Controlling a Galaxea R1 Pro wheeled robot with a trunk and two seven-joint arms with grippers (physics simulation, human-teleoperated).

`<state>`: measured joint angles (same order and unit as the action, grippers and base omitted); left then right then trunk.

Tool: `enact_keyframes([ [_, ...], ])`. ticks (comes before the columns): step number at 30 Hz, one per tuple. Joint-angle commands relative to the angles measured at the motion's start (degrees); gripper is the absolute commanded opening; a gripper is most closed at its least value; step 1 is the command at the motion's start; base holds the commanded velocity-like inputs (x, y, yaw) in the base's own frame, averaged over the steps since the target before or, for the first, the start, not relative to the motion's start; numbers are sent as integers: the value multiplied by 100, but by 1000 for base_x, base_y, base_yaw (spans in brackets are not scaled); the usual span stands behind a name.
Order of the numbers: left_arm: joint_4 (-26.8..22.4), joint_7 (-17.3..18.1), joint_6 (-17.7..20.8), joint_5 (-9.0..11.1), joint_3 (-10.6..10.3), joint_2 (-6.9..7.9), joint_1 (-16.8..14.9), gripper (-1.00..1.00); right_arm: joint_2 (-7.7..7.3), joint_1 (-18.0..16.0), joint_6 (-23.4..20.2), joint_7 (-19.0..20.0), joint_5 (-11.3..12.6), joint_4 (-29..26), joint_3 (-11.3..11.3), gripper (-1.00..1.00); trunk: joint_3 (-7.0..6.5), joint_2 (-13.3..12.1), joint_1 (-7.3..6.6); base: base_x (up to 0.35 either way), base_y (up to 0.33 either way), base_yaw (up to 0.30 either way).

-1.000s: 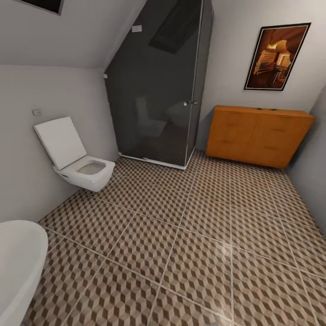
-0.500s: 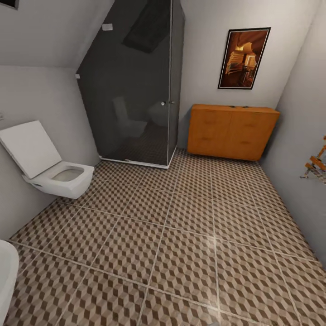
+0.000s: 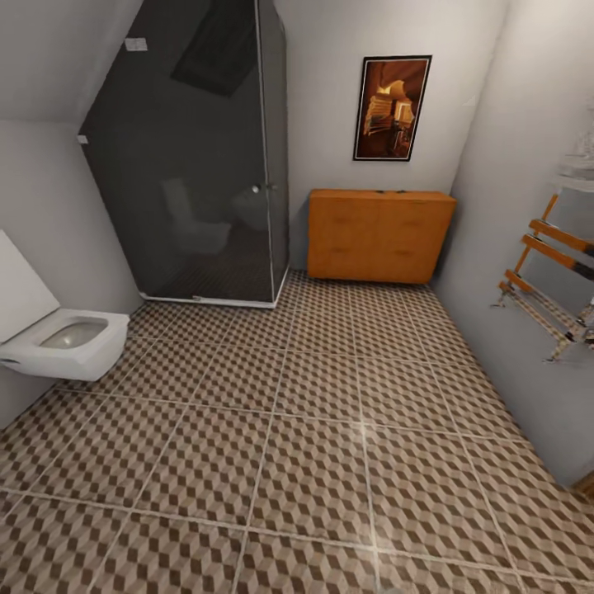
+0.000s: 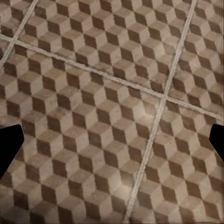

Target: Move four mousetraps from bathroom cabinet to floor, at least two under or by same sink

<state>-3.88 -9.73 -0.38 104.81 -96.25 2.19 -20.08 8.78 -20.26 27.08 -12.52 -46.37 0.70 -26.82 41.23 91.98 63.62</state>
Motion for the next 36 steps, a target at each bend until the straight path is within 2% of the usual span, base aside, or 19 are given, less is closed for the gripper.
enact_keyframes([
  [1, -29, -47, -5, 31, -43, 5, -4, 100, 1, -4, 7, -40, -61, 8, -33, 100, 5, 2, 0, 0, 0, -285],
  [25, -26, -47, -6, 31, -43, 0, -4, 100, 1, -4, 7, -40, -62, 9, -33, 100, 5, 2, 0, 0, 0, -284],
  [36, -21, -39, 19, 30, -43, 33, -4, 100, 16, -4, 7, -38, -65, 4, -29, 100, 5, 2, 0, 234, 0, -35],
])
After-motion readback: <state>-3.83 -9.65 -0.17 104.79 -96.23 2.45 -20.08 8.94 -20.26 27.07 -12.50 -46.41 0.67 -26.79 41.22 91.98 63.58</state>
